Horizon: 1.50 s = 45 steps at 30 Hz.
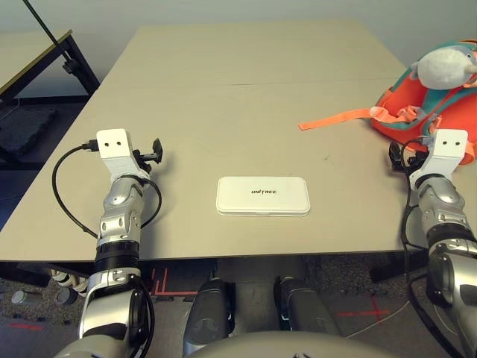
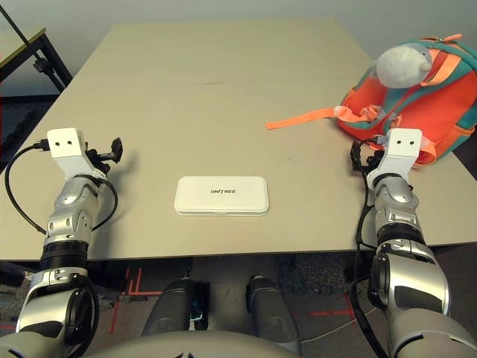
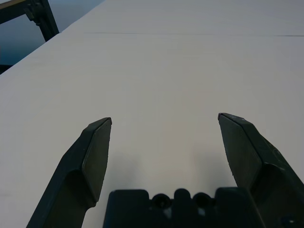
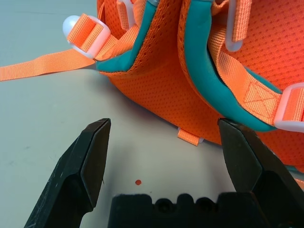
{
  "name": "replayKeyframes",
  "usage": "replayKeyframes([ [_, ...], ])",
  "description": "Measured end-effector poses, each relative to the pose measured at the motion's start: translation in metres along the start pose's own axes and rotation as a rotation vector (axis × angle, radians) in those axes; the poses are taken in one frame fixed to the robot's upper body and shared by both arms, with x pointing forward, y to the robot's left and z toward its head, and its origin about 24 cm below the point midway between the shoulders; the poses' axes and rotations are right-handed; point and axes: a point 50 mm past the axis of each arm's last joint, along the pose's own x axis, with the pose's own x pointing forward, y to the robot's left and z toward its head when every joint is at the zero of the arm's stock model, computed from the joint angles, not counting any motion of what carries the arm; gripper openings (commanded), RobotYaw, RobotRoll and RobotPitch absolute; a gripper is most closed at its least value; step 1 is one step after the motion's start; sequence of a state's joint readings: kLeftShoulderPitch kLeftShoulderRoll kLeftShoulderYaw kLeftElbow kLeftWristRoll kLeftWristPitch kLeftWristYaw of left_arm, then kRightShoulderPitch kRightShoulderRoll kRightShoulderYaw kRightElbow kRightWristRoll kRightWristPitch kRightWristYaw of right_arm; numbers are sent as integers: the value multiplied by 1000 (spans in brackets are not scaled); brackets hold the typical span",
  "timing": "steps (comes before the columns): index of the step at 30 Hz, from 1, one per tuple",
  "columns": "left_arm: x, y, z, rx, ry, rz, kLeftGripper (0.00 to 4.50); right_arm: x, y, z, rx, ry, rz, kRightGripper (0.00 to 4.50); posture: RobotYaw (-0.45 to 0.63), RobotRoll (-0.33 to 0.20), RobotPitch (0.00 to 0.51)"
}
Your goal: Put the pencil case into the backpack and zip it.
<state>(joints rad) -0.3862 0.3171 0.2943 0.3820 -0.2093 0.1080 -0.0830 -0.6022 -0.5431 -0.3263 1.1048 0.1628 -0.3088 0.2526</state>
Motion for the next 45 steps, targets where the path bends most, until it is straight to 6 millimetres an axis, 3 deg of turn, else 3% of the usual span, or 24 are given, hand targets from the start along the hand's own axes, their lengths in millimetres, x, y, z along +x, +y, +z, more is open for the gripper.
replayKeyframes([
  [8,0,3,1,9,7,-9,4500,-10,-10,-4,-16,-8,23,4478,-61,0,78],
  [18,6,21,26,-82,-3,-137,4500,-43,-7,12,-87,-21,370,4478,-109,0,87],
  [24,7,3,25,-201,146,-403,4500,-55,6,37,-219,3,575,4478,-136,0,81],
  [29,-5,-20,14,-383,374,-668,4500,-60,31,38,-345,60,766,4478,-136,0,76],
  [33,-5,-31,30,-499,467,-775,4500,-60,43,38,-395,87,861,4478,-130,0,71],
  [37,-8,-24,39,-526,572,-805,4500,-60,51,42,-461,98,942,3534,-124,0,67],
  [45,-15,-20,45,-549,697,-900,4500,-61,62,37,-756,124,1072,475,-122,0,59],
])
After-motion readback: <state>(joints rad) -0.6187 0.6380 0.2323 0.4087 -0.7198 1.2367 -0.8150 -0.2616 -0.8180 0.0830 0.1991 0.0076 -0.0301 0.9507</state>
